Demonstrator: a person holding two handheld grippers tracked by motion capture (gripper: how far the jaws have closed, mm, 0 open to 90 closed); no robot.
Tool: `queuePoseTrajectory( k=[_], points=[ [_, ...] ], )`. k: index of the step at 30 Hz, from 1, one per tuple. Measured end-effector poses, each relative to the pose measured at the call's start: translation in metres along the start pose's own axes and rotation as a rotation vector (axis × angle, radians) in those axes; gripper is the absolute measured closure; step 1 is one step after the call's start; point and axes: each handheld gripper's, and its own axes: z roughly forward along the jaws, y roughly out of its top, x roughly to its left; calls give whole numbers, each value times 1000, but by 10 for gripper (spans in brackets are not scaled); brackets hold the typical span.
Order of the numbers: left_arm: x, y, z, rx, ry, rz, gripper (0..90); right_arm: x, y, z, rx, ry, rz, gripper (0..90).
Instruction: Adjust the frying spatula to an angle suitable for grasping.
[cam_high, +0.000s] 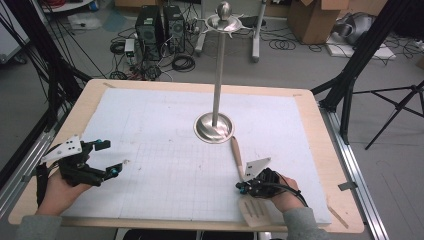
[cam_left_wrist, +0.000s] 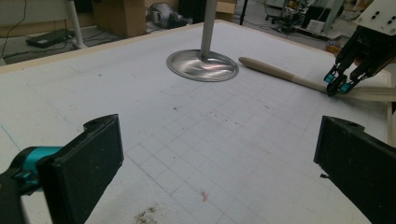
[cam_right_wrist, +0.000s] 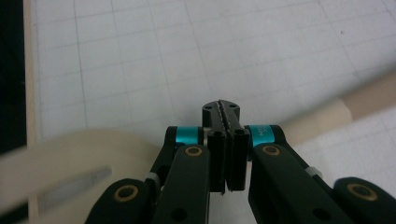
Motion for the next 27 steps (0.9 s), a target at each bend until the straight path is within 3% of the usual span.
queuePoseTrajectory(
  k=[5,11,21,24,25,27],
  points=[
    [1,0,2,2,-3,-5,18,-1,-9,-5,11,16,-10,900],
    [1,0,2,6,-5,-7,18,-4,-18,-11,9,25,20,900],
    [1,-1,4,14,-4,-7,18,-5,-15,-11,14,28,6,899],
    [1,-1,3,15,-1,-6,18,1,-3,-8,-8,6,-14,898],
    [1,-1,3,12,1,-6,18,7,12,0,-25,3,-44,898],
    [1,-1,2,17,2,-7,18,12,27,10,-48,9,-59,898]
  ],
)
